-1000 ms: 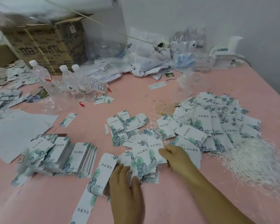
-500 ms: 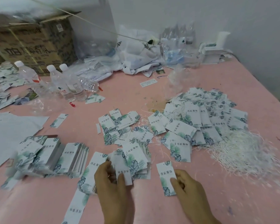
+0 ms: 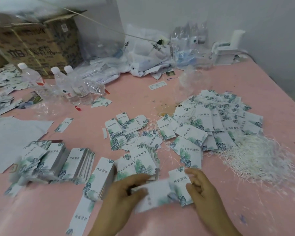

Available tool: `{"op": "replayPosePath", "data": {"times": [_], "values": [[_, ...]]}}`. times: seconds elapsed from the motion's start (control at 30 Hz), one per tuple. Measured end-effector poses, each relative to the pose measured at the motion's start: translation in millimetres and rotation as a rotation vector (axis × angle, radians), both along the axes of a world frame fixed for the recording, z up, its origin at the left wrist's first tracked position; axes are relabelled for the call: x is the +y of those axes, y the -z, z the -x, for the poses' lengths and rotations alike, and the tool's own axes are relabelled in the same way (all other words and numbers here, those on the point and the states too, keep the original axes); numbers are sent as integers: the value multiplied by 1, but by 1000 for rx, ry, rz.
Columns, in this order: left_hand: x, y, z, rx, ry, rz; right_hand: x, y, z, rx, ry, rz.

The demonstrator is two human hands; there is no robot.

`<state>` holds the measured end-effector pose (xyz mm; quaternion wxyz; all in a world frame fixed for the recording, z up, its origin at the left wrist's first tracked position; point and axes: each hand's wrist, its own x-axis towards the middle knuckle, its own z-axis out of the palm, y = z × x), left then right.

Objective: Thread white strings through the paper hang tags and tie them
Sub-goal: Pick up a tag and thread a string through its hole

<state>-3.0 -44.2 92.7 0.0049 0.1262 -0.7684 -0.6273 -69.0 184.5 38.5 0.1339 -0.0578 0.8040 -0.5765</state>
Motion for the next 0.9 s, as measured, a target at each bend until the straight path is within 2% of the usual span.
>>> {"op": "replayPosePath", "data": {"times": [0.1,0.2,0.27,0.33,0.4,0.43,0.53,0.6,0.67,0.77,0.83,0.9], "values": [[15,4,14,-149,184,-140,3,-13,-1,-101,-26,76],[30,14,27,-147,217,-57,8,-26,-4,-239,-134,117],[43,18,33,-64,81,-71,14,-25,-5,-255,-165,74],[58,28,33,9,-184,-150,18,-21,-6,-266,-49,130],[76,39,30,-17,-357,-319,17,-15,-7,-302,141,270],[86,43,29,-73,-363,-436,14,-11,-8,-329,218,345],[113,48,24,-250,-178,-988,4,-1,-14,-360,262,419],[119,50,22,-348,-157,-1215,0,4,-20,-357,228,372],[119,54,22,-346,-192,-1228,-1,7,-23,-314,231,293],[116,55,26,-289,-269,-1095,6,10,-20,-131,332,104],[113,59,30,-274,-322,-1040,14,8,-18,-133,444,118],[108,63,32,-279,-344,-1001,21,3,-19,-195,444,215]]}}
